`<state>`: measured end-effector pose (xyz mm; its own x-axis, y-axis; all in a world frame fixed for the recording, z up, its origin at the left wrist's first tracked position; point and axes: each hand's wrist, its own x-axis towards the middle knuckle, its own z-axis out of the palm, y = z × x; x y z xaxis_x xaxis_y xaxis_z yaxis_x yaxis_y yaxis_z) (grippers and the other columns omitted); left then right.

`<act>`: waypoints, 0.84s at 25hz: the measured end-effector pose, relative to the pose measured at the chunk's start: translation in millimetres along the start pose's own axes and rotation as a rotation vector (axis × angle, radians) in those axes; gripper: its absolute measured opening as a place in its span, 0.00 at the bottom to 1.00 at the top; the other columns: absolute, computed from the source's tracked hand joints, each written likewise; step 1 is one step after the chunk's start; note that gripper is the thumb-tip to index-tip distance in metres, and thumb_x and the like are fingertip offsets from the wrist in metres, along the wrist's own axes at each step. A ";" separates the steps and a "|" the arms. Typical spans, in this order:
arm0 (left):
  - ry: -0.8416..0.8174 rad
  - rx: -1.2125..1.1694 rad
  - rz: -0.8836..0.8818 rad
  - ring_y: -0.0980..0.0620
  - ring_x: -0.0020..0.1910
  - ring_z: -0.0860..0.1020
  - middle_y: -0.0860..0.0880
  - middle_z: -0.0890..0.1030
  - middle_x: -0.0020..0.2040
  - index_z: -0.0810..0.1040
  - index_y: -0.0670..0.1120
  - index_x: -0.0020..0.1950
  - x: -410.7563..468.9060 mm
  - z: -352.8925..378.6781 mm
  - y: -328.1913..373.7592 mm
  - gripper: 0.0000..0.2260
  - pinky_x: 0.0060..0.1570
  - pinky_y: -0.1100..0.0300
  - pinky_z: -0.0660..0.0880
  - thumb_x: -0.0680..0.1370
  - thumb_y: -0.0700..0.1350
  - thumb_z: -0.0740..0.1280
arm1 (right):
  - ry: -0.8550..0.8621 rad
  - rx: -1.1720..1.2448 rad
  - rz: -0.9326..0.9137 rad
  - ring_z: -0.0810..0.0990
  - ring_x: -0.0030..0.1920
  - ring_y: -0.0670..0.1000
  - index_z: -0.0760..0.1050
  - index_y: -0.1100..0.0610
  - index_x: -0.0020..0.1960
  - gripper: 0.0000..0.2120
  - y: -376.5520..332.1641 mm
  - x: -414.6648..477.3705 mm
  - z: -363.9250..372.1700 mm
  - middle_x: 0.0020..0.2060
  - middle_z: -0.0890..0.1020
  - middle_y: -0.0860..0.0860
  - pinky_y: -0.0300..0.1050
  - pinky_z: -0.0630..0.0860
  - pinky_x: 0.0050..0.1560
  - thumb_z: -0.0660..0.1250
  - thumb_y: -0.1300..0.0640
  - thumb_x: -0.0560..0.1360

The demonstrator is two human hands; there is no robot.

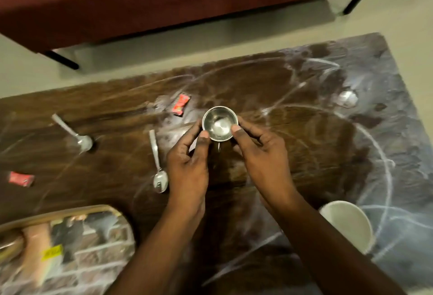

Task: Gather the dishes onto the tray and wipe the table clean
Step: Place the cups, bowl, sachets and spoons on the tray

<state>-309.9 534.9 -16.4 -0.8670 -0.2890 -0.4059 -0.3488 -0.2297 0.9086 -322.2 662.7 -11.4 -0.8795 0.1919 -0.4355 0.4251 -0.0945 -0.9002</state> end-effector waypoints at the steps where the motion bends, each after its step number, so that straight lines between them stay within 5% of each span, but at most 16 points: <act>1: 0.052 -0.011 -0.006 0.46 0.70 0.83 0.47 0.87 0.66 0.83 0.46 0.70 -3.2 -32.4 4.2 0.13 0.74 0.44 0.76 0.86 0.41 0.68 | -0.040 -0.011 0.024 0.86 0.61 0.43 0.84 0.54 0.66 0.14 3.5 -12.6 28.3 0.58 0.88 0.44 0.56 0.81 0.68 0.73 0.54 0.82; 3: 0.153 -0.037 -0.020 0.46 0.69 0.84 0.46 0.87 0.66 0.82 0.44 0.72 -11.9 -96.2 15.4 0.14 0.70 0.50 0.80 0.86 0.40 0.67 | -0.127 -0.032 0.059 0.86 0.61 0.44 0.84 0.54 0.67 0.15 15.9 -39.6 84.6 0.58 0.88 0.45 0.55 0.81 0.68 0.73 0.54 0.81; 11: 0.446 0.037 -0.012 0.48 0.66 0.85 0.47 0.89 0.63 0.85 0.45 0.69 -70.7 -300.6 17.0 0.12 0.71 0.41 0.78 0.87 0.43 0.68 | -0.336 -0.130 0.080 0.87 0.59 0.51 0.84 0.55 0.66 0.14 76.3 -156.1 246.2 0.57 0.89 0.48 0.61 0.82 0.64 0.73 0.55 0.82; 16: 0.594 -0.140 -0.107 0.55 0.62 0.87 0.54 0.90 0.57 0.87 0.48 0.63 -94.8 -358.2 2.6 0.10 0.69 0.47 0.81 0.87 0.42 0.67 | -0.376 -0.275 0.097 0.87 0.59 0.49 0.85 0.52 0.66 0.21 114.3 -202.1 303.0 0.57 0.89 0.46 0.59 0.82 0.65 0.72 0.45 0.77; 21: 0.634 -0.248 -0.181 0.47 0.65 0.86 0.46 0.89 0.61 0.85 0.42 0.67 -88.5 -380.3 -24.2 0.12 0.70 0.41 0.80 0.87 0.44 0.67 | -0.359 -0.364 0.123 0.88 0.55 0.53 0.85 0.49 0.66 0.27 133.8 -206.7 325.7 0.53 0.90 0.47 0.61 0.84 0.60 0.71 0.37 0.72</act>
<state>-89.4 212.6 -39.9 -0.4023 -0.6950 -0.5959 -0.3112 -0.5083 0.8029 -153.3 292.3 -41.3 -0.8089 -0.1525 -0.5679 0.5209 0.2622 -0.8123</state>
